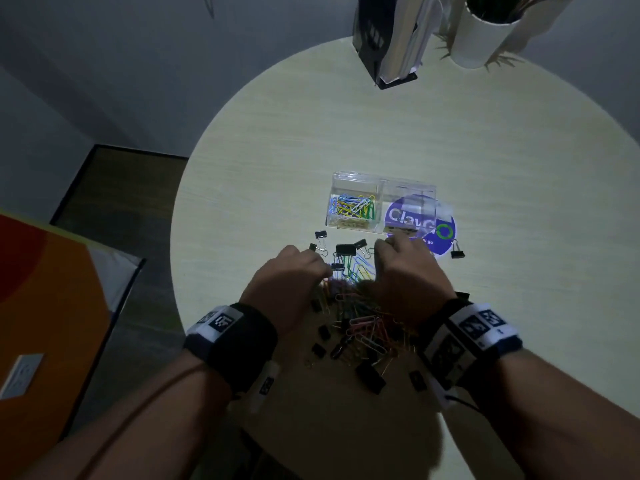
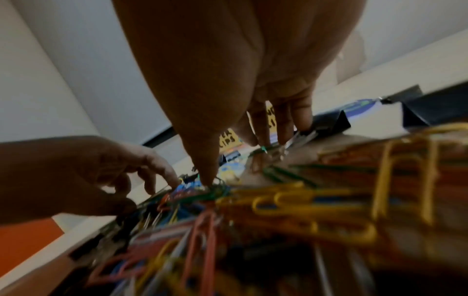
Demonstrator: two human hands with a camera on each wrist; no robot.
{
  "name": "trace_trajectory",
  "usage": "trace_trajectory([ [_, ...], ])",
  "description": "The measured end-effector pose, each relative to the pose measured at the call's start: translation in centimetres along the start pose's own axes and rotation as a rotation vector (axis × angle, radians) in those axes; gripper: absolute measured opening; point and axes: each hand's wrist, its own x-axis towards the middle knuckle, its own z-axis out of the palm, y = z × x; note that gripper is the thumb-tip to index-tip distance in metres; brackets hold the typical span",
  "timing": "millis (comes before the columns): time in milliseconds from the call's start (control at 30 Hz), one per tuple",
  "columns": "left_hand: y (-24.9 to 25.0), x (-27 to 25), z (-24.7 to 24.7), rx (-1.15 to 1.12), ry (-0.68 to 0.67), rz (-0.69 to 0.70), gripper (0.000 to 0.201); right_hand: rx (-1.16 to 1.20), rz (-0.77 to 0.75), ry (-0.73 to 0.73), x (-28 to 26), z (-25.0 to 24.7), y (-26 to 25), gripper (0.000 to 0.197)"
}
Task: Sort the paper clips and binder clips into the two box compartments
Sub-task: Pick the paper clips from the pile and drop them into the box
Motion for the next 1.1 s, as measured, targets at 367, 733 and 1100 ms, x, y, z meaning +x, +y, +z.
trace_trajectory([
  [367, -1.0, -0.1, -1.3, 0.030, -0.032, 0.133, 0.023, 0.022, -0.010, 0.023, -1.7, 1.1, -0.9, 0.021],
  [733, 0.5, 1.8, -2.1, 0.186, -0.205, 0.214, 0.021, 0.241, 0.122, 0.026, -1.6, 2.0, -1.4, 0.008],
  [1100, -0.2, 0.8, -3.2, -0.079, -0.147, 0.113, 0.018, 0.487, 0.170, 0.106, -2.8, -0.5, -0.3, 0.009],
])
